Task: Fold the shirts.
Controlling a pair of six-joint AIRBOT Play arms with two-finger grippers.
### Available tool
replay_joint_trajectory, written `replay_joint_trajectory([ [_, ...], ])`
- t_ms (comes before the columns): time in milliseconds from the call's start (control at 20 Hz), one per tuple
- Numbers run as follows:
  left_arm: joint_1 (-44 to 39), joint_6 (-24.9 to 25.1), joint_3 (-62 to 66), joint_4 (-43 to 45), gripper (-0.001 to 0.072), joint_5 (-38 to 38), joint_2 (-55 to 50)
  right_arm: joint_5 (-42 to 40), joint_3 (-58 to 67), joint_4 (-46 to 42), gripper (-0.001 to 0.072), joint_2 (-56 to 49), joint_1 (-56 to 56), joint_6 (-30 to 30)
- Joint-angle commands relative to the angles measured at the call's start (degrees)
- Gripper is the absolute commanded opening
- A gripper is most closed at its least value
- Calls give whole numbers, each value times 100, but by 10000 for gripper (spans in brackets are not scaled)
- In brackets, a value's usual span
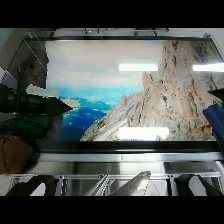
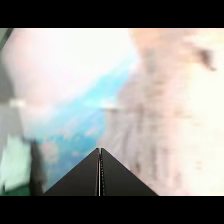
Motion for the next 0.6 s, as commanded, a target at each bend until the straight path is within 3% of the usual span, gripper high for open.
replay_joint_trajectory([
  [0,2,-170,-238,24,15,-234,503,-1010,2,-44,21,522,2304,-378],
  [200,2,-245,-1106,0,15,-710,1176,-2070,-98,-748,21,529,3873,-225],
  [550,2,-369,-1394,20,15,-697,1670,-1982,-101,-704,22,240,4026,-225],
])
